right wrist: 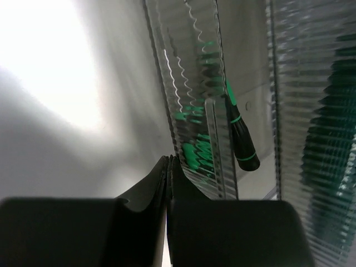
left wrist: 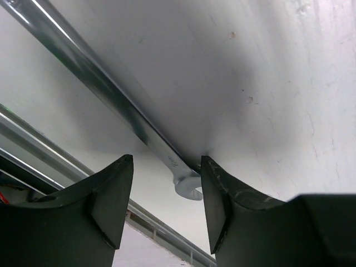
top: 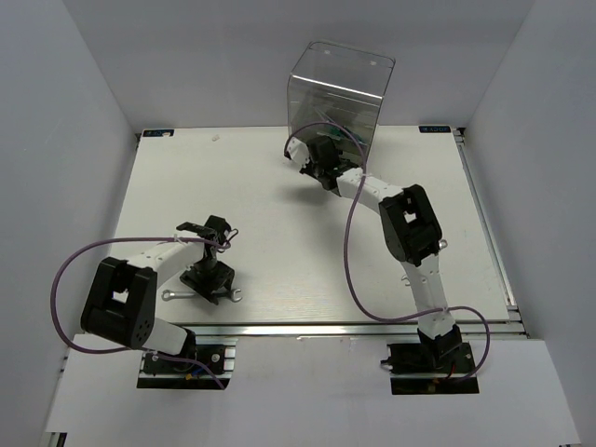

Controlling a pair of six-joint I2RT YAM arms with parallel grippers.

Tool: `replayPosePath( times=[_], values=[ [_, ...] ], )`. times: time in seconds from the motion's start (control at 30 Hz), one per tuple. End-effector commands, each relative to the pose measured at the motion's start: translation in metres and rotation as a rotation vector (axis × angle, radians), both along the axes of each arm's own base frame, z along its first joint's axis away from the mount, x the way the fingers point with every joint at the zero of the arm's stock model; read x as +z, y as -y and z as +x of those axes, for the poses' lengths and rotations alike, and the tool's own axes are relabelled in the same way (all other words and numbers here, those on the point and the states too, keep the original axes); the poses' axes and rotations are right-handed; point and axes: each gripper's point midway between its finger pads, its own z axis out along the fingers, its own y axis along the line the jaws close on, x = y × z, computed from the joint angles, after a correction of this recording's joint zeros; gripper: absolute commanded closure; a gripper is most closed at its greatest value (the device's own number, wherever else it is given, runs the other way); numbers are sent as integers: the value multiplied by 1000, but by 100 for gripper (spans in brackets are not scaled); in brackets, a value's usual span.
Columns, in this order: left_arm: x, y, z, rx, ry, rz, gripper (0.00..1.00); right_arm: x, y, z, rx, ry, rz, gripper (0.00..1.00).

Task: Sort the tools into containers

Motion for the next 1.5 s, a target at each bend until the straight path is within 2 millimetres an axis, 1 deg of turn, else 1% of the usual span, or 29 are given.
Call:
replayPosePath(
  times=[0.0,0.2,0.4,0.43,0.53,0.57,0.6,0.63,0.67,0.7,0.73,0.77,0.83,0.9,0.93,0.97,1.0,1.03,1.07,1.1,1.17,1.2,1.23,1.27,1.3,1.37,1.4,1.43,1.47],
  values=[
    [-5,-1,6,-7,23,-3,38,40,3,39,-91,204,21,100],
    [-7,0,4,-14,30,-12,44,41,9,55,-127,286,-24,100],
    [-13,-2,1,-26,7,-7,50,43,11,56,-122,291,-24,100],
    [-13,-2,1,-32,5,-5,50,35,11,50,-109,253,-21,100],
    [-10,0,7,-47,20,-9,51,46,-11,23,64,142,56,100],
    [-8,0,9,-55,28,-9,51,50,-22,-6,189,45,102,100],
    [-3,2,16,-67,51,-16,51,54,-25,-20,244,4,134,94],
    [2,5,22,-100,79,-33,49,58,-27,-33,308,-31,177,79],
    [6,8,28,-127,105,-49,46,64,-33,-58,392,-76,230,53],
    [13,12,36,-164,158,-72,43,65,-33,-66,394,-92,248,47],
    [16,17,38,-175,180,-100,33,70,-34,-73,406,-111,267,38],
    [19,19,40,-185,201,-114,28,65,-35,-84,408,-173,298,37],
    [28,23,45,-205,261,-139,18,61,-32,-92,389,-218,322,39],
    [34,25,46,-225,290,-153,17,62,-28,-98,362,-236,380,54],
    [37,25,48,-233,306,-158,17,65,-22,-95,341,-229,408,67],
    [43,27,50,-245,337,-167,18,72,-19,-95,330,-217,434,95],
    [48,30,56,-273,371,-180,19,74,-17,-96,319,-228,459,100],
    [52,34,61,-295,402,-195,23,77,-8,-92,302,-236,479,100],
    [59,38,67,-326,445,-212,29,85,-12,-100,352,-266,526,100],
    [66,50,77,-390,509,-262,50,91,0,-97,350,-289,565,100],
    [74,63,90,-460,584,-316,73,108,1,-112,436,-367,669,100],
    [87,80,105,-526,680,-382,85,113,7,-114,444,-392,707,100],
    [92,89,113,-554,724,-418,89,120,21,-113,438,-419,752,100],
    [94,97,120,-574,757,-452,90,128,22,-123,486,-456,802,100],
    [96,110,139,-585,816,-492,91,131,34,-122,473,-462,829,100],
    [96,130,152,-605,839,-586,91,136,42,-135,480,-463,852,96],
    [95,143,177,-592,877,-629,90,136,47,-139,468,-454,853,95],
    [95,155,184,-600,881,-685,89,148,53,-145,467,-413,852,93],
    [94,162,194,-595,893,-715,88,135,57,-153,435,-428,860,89]
  ],
)
